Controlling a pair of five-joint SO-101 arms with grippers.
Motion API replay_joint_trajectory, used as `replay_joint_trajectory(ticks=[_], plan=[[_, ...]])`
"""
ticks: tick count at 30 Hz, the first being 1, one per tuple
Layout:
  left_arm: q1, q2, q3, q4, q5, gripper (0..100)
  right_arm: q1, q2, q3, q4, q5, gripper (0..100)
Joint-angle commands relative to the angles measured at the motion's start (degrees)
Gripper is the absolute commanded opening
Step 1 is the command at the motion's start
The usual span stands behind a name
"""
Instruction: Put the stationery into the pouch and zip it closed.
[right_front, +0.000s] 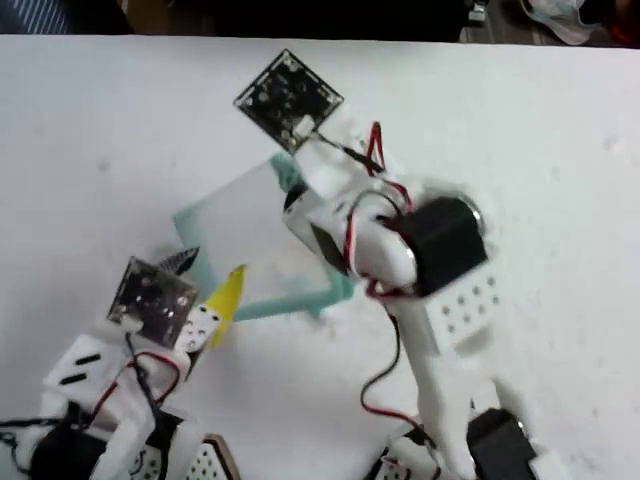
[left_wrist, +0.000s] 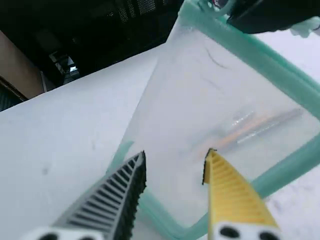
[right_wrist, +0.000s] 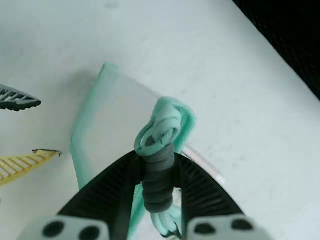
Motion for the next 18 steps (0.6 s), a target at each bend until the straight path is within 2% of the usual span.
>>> replay_joint_trajectory(ticks=[1, 3, 8, 18], plan=[[-0.2, 0.0, -7.6, 4.2, -2.3, 28, -4.8, -6.9, 3.3, 1.1, 7.9, 1.6], [0.0, 0.0, -10.4, 6.2, -4.3, 31, -9.6, -11.6, 9.1, 1.1, 11.1, 1.6], [-0.3, 0.0, -14.9, 7.6, -7.8, 30, -18.1, -21.0, 23.1, 0.9, 16.4, 1.6], [-0.9, -0.2, -16.6, 14.2, -15.4, 30, -19.6, -29.7, 27.7, 1.0, 16.7, 1.6]])
